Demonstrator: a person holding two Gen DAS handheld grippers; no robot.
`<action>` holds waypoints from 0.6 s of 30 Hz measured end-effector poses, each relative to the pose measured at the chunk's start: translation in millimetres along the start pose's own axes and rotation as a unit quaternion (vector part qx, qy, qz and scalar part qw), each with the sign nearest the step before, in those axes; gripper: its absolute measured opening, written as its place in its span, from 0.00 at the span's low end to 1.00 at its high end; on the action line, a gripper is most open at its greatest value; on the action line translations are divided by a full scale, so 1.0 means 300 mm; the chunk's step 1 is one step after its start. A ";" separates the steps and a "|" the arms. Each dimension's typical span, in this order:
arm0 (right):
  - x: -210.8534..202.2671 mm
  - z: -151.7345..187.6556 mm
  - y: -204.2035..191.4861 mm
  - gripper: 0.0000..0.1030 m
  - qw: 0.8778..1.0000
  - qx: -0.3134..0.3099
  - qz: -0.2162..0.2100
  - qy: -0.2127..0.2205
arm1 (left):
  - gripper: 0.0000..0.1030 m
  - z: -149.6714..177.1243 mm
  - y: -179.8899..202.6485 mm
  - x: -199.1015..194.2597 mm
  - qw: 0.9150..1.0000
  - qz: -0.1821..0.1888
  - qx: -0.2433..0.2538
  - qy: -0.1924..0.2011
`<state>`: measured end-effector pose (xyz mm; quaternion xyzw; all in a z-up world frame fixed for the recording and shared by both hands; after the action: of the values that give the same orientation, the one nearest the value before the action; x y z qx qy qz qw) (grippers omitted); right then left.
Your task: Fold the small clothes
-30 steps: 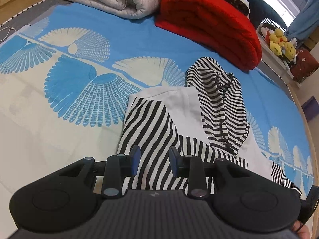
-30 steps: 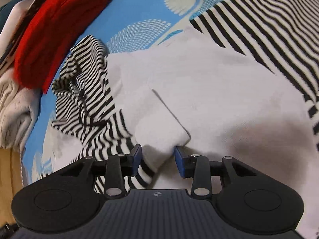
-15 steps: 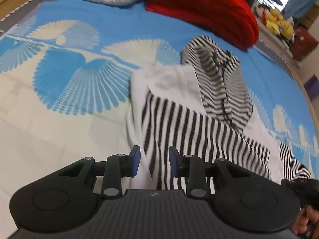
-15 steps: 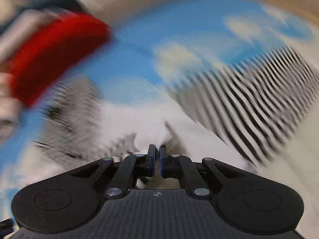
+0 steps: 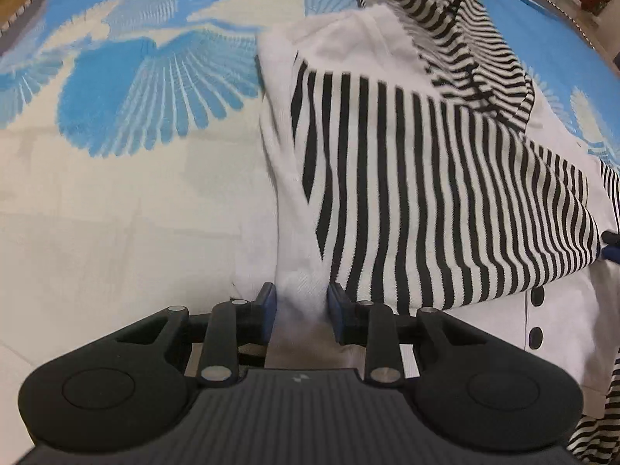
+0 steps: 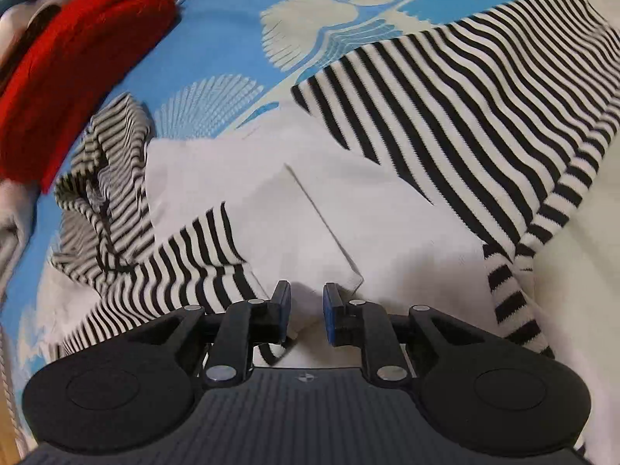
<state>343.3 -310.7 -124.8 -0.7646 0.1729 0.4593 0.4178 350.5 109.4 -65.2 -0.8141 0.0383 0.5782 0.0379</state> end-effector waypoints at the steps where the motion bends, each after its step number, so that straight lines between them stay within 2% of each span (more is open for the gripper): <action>1: -0.009 -0.005 -0.008 0.19 1.000 -0.003 -0.005 0.002 | 0.29 -0.004 0.009 -0.016 1.000 -0.001 -0.002 0.009; 3: -0.061 -0.009 -0.024 0.27 0.999 -0.023 -0.023 0.023 | 0.28 -0.014 0.031 -0.035 1.000 0.002 0.005 0.022; 5: -0.080 -0.003 -0.033 0.35 0.998 -0.040 -0.028 0.035 | 0.28 -0.005 0.028 -0.003 1.000 0.002 0.003 -0.001; 8: -0.043 0.003 0.007 0.36 1.000 -0.029 -0.004 0.001 | 0.29 -0.012 0.010 0.004 1.000 0.004 -0.017 -0.007; 10: -0.018 0.003 0.026 0.35 0.999 -0.027 0.025 -0.004 | 0.28 -0.033 0.025 -0.047 0.999 0.000 -0.014 0.030; 12: -0.037 -0.007 0.011 0.36 0.999 -0.036 0.018 0.007 | 0.29 -0.051 0.052 -0.093 0.997 0.018 -0.007 0.072; 13: -0.050 -0.009 0.004 0.36 0.999 -0.044 0.012 0.012 | 0.29 -0.054 0.067 -0.094 0.996 0.030 -0.004 0.078; 14: -0.055 -0.007 -0.002 0.36 0.998 -0.052 0.008 0.017 | 0.30 -0.051 0.076 -0.076 0.997 0.042 -0.006 0.067; 17: -0.065 -0.020 0.004 0.36 0.998 -0.050 0.016 0.016 | 0.29 -0.015 0.088 0.024 0.997 0.070 -0.033 -0.015; 18: -0.077 -0.027 0.013 0.36 0.999 -0.043 0.016 0.014 | 0.29 -0.014 0.092 0.023 0.997 0.065 -0.030 -0.011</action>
<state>333.4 -322.1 -105.1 -0.7853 0.1714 0.4623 0.3744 353.7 81.4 -70.9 -0.8039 0.0733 0.5897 -0.0243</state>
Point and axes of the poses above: each gripper's, at about its wrist camera, not at the fingertips, and x roughly the way its jaws point, y to its right, z to its underside, the point moved 2 cm from there along x, roughly the way its jaws point, and after that the axes turned 8 degrees about x, right-handed, at the moved point
